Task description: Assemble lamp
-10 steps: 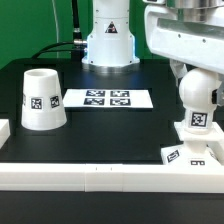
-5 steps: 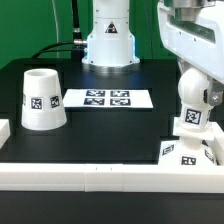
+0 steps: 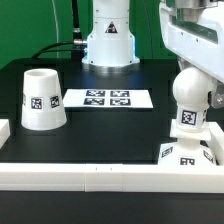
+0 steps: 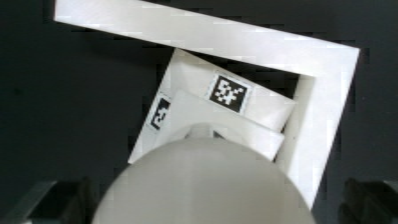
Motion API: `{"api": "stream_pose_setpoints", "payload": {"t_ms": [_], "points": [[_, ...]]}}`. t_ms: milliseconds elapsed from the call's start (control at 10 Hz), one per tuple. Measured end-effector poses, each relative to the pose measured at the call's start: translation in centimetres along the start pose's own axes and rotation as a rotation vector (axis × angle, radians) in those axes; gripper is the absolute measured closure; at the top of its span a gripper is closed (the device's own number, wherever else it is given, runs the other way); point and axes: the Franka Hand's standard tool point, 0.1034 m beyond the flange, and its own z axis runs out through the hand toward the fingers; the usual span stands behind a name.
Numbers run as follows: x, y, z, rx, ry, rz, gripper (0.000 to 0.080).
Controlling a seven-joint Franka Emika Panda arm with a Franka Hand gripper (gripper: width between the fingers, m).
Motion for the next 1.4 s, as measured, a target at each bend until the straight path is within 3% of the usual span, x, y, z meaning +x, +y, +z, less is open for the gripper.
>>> {"api": "stream_pose_setpoints", "payload": {"t_ms": [100, 300, 500, 1000, 1100, 1300, 1400], "points": [[-0.6, 0.4, -0.7, -0.024, -0.01, -0.086, 0.0101], [-1.4, 1.0, -1.6, -0.019, -0.011, -0.245, 0.0101], [-1.1, 2.1, -1.8, -0.019, -0.012, -0.421, 0.0101], [-1.3, 2.1, -1.6, -0.021, -0.012, -0.432, 0.0101], [-1.1, 3.2, -1.8, -0.015, -0.005, -0.577, 0.0101], [0.3, 6.6, -2.6, 0.021, 0.031, -0.768, 0.0101], [1.3, 7.7, -2.9, 0.023, 0.04, -0.858, 0.0101]]}}
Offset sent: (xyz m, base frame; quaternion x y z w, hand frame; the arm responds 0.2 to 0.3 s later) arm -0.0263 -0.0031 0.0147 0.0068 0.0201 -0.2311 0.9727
